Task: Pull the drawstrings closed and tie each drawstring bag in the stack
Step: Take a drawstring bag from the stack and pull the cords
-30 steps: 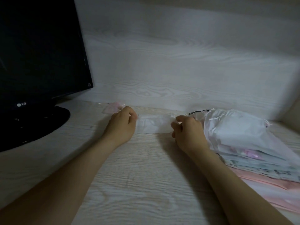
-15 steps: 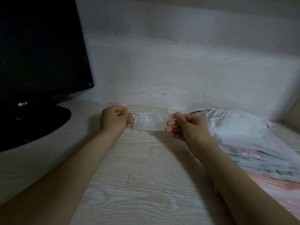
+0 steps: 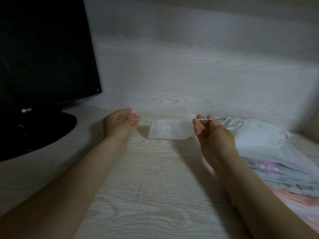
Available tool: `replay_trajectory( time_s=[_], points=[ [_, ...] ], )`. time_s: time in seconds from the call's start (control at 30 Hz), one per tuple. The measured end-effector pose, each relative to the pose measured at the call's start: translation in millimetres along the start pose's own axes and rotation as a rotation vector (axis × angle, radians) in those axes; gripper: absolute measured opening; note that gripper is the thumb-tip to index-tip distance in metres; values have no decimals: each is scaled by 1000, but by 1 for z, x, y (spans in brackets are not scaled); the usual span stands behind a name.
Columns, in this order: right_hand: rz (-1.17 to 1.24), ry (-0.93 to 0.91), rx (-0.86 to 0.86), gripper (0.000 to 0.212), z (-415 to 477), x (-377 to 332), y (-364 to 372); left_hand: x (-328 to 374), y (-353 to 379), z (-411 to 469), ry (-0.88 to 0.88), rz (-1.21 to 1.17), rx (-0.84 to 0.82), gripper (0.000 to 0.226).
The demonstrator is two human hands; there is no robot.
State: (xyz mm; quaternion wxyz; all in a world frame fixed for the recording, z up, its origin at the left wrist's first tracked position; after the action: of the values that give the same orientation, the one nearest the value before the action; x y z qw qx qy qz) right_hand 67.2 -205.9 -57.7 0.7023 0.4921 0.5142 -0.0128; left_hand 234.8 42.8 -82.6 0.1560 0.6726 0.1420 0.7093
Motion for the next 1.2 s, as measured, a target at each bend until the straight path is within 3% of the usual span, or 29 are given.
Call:
replay_trajectory(
  time_s=[0.13,0.23,0.33,0.4,0.57,0.67,0.73,0.77,0.93,1.1,1.2],
  points=[
    [73,30,-28,25,-1,-3,1,1,1,2,-50,-54,5,38],
    [101,57,-22,23,-2,-2,3,3,5,1,-170,-308,1,42],
    [-65,18,-16,23,-3,-2,3,-1,12,0,-273,-405,-26,49],
    [-324,-98,-26,22,-3,-7,4,6,15,-1,-160,-166,-86,50],
    [-1120,-708,-220,21,-24,-21,36,37,36,-25,404,613,-309,43],
    [-1511,-856,-276,14,-24,-7,40,37,47,-42,688,888,-405,24],
    [-1744,-847,-236,17,-15,-1,35,30,48,-43,746,1014,-436,12],
    [-1810,-823,-223,21,-11,0,32,29,46,-41,758,1064,-426,11],
    [-1815,-721,-144,42,-9,-8,27,37,38,-30,801,1131,-290,55],
    [-1773,-542,-106,37,-3,-10,19,42,29,-24,737,1123,-235,66],
    [-1803,-555,-62,33,-4,-15,19,46,30,-25,753,1118,-232,67]
  ],
)
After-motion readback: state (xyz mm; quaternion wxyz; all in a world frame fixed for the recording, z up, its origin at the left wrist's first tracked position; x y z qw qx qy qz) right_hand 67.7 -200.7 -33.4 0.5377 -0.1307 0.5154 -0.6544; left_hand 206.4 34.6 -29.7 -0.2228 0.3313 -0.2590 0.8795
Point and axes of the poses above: each hand's wrist, its own z-axis towards the middle knuckle, its own y-axis out of the palm, x = y × z, the point moved 8 cm from there along z, towards the middle knuckle, and after that the axes turned 1 degree about x, right-handed, at the moved point
